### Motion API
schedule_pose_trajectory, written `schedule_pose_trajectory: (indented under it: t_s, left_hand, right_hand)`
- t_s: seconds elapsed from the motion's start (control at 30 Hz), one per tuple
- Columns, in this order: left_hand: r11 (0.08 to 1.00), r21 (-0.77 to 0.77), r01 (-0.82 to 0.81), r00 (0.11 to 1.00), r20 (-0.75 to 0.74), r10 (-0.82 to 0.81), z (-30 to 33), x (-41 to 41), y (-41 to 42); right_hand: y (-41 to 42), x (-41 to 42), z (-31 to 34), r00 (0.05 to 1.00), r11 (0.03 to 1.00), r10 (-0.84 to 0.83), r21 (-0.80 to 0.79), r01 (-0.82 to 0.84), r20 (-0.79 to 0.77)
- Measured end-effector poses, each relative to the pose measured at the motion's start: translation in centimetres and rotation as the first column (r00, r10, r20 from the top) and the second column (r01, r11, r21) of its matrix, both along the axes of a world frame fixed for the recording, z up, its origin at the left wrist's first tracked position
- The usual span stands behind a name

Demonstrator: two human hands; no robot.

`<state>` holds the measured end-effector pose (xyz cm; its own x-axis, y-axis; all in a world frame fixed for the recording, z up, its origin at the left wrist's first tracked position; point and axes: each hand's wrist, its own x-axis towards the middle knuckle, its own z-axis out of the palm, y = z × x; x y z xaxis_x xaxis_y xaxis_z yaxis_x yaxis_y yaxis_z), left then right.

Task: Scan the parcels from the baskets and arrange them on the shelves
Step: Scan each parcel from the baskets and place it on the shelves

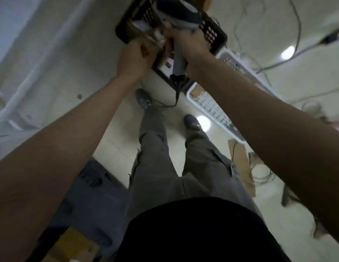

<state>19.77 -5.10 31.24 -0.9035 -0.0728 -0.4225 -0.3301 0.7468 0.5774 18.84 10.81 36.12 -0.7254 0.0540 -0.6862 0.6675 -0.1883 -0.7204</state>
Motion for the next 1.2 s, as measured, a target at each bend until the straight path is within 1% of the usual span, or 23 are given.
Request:
schedule_pose_trajectory:
  t_s: [0.07,0.1,0.17,0.3,0.4,0.5,0.6,0.67,0.77,0.87,0.97,1.07,1.13,1.2]
  left_hand:
    - [0.994,0.045,0.102,0.990,0.098,-0.106,-3.5,1.3,3.5]
    - [0.988,0.057,0.141,0.980,0.131,-0.147,-5.2,1.9,5.1]
    - [0.975,0.069,0.210,0.960,0.174,-0.219,-8.4,2.7,7.9]
    - [0.946,0.083,0.313,0.907,0.269,-0.323,-14.3,4.3,11.9]
    - [0.922,0.083,0.379,0.865,0.324,-0.384,-18.5,5.2,14.2]
    - [0.890,0.099,0.445,0.818,0.361,-0.449,-22.2,6.0,16.8]
    - [0.871,0.105,0.479,0.797,0.364,-0.482,-26.3,6.9,19.8]
    - [0.866,0.084,0.494,0.789,0.374,-0.487,-29.6,7.4,22.1]
    - [0.869,0.020,0.494,0.794,0.397,-0.461,-34.4,7.2,24.5]
    - [0.859,-0.069,0.507,0.786,0.445,-0.428,-40.3,6.5,26.5]
    - [0.846,-0.205,0.493,0.794,0.504,-0.340,-45.7,5.6,27.5]
    - [0.819,-0.294,0.493,0.788,0.551,-0.276,-50.2,4.8,27.4]
    - [0.825,-0.310,0.472,0.787,0.570,-0.237,-52.9,4.6,27.3]
    - [0.813,-0.359,0.458,0.802,0.561,-0.204,-55.2,5.2,27.5]
  right_hand:
    - [3.3,2.5,-4.0,0.990,0.992,-0.121,-0.014,0.122,0.068]
    - [4.8,3.6,-6.0,0.984,0.988,-0.153,0.005,0.153,0.094]
    - [7.2,5.7,-9.7,0.967,0.978,-0.207,0.051,0.202,0.146]
    - [10.8,9.7,-16.1,0.899,0.922,-0.387,0.108,0.372,0.205]
    - [13.3,11.9,-20.1,0.841,0.876,-0.483,0.151,0.459,0.243]
    - [16.1,13.4,-23.8,0.761,0.816,-0.578,0.188,0.547,0.294]
    - [18.7,15.0,-27.8,0.711,0.786,-0.616,0.212,0.581,0.338]
    - [20.5,15.9,-31.1,0.702,0.784,-0.616,0.196,0.589,0.358]
    - [22.3,16.4,-35.4,0.719,0.810,-0.578,0.164,0.563,0.387]
    - [23.8,16.5,-40.6,0.728,0.822,-0.546,0.096,0.562,0.415]
    - [24.2,15.9,-44.9,0.730,0.807,-0.535,0.003,0.590,0.426]
    - [23.8,15.5,-48.2,0.735,0.794,-0.523,-0.068,0.604,0.431]
    - [23.1,15.4,-49.7,0.724,0.778,-0.532,-0.085,0.622,0.439]
    - [22.6,15.3,-50.8,0.711,0.764,-0.544,-0.086,0.639,0.446]
